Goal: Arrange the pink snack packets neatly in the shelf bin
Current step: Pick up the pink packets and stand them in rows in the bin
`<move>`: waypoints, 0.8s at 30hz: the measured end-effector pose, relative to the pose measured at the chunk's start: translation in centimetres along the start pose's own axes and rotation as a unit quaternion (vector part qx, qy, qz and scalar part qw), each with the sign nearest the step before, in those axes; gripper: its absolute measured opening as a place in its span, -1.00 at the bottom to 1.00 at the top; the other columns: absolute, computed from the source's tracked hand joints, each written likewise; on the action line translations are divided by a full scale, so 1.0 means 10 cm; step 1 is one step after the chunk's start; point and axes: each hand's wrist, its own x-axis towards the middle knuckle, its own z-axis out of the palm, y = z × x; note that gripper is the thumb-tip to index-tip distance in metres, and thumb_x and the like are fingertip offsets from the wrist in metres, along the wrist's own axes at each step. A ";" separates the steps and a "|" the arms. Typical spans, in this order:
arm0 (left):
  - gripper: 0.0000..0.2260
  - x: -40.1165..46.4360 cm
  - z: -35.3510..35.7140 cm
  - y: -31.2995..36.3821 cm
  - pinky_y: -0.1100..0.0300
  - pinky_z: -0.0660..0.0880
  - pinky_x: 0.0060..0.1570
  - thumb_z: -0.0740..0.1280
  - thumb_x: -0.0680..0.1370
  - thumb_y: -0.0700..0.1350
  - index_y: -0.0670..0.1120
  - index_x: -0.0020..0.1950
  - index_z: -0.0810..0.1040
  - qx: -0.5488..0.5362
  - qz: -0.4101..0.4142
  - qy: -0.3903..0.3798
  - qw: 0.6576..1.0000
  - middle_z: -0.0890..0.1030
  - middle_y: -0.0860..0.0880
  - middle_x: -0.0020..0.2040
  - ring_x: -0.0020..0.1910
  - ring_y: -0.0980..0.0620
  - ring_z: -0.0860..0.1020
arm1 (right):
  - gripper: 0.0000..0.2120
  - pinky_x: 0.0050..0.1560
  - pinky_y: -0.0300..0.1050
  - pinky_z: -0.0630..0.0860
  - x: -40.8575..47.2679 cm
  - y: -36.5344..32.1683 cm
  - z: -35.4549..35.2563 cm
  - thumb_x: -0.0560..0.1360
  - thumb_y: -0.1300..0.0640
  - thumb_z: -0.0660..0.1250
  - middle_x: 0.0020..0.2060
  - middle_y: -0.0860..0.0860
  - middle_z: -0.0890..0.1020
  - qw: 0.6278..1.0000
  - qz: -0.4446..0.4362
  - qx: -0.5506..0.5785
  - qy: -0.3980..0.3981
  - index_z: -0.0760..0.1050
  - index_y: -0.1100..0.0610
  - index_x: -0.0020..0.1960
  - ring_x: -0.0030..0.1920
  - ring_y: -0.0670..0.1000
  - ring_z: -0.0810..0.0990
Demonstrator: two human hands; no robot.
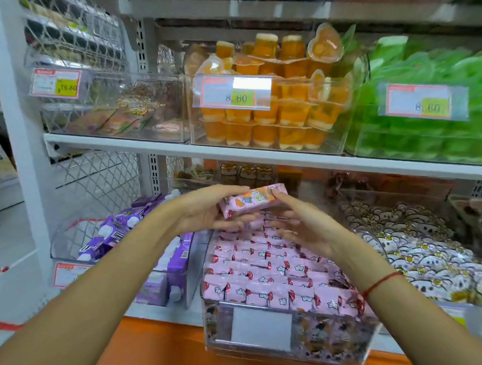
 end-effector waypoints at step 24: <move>-0.56 0.48 -0.38 -0.22 0.10 0.50 0.13 0.54 0.37 -0.06 -0.07 0.21 0.57 0.437 0.275 0.217 0.829 0.62 0.00 0.15 0.07 0.09 0.55 | -0.54 0.40 0.07 0.22 0.46 0.37 -0.05 0.64 -0.10 -0.07 0.45 0.02 0.31 0.724 -0.117 -0.676 -0.064 0.31 0.06 0.43 0.42 0.09 0.28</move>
